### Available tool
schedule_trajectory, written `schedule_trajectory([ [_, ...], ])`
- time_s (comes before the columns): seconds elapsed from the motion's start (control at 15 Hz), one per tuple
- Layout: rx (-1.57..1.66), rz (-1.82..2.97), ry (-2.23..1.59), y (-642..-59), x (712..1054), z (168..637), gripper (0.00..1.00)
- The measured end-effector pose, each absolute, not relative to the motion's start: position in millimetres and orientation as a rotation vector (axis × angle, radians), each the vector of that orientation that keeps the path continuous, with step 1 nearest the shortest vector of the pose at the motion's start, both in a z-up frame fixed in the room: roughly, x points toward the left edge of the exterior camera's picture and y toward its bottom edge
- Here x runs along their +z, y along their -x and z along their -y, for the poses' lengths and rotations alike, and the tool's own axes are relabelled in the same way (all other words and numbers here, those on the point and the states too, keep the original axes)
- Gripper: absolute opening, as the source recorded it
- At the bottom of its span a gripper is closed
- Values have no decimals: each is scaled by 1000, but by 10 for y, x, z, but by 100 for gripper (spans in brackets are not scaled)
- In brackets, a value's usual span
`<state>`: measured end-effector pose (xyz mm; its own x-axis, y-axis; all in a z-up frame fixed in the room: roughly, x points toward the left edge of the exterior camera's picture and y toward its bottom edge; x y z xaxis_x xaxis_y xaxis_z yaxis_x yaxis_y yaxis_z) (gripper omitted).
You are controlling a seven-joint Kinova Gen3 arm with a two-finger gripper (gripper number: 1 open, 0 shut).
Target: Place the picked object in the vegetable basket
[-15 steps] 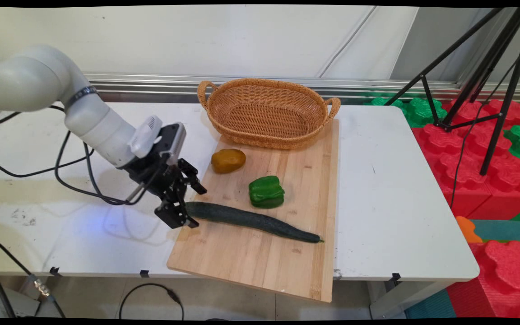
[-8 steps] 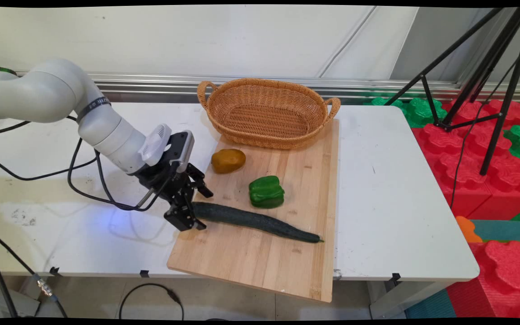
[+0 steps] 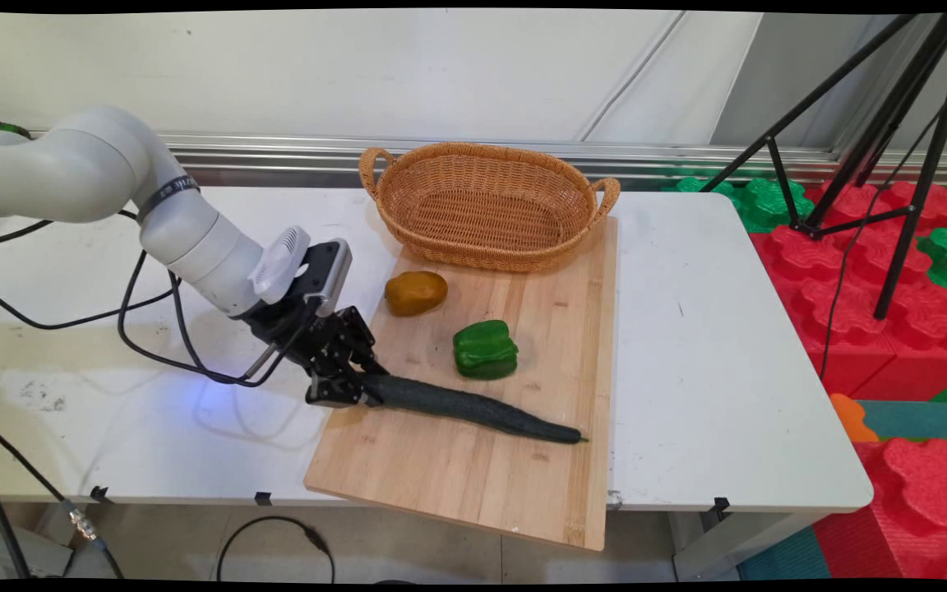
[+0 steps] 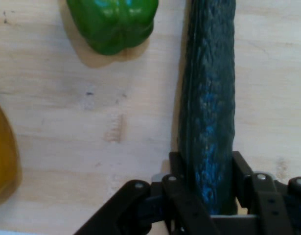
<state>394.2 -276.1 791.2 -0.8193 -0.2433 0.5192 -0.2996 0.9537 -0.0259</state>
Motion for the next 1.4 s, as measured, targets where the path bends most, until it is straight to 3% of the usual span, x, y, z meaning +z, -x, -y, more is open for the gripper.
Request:
schedule_trajectory([
  [0.6, 141, 2539, -337, -4063, 8228, 2660, 0],
  [1.4, 348, 2421, -415, -4534, 9157, 2652, 0],
])
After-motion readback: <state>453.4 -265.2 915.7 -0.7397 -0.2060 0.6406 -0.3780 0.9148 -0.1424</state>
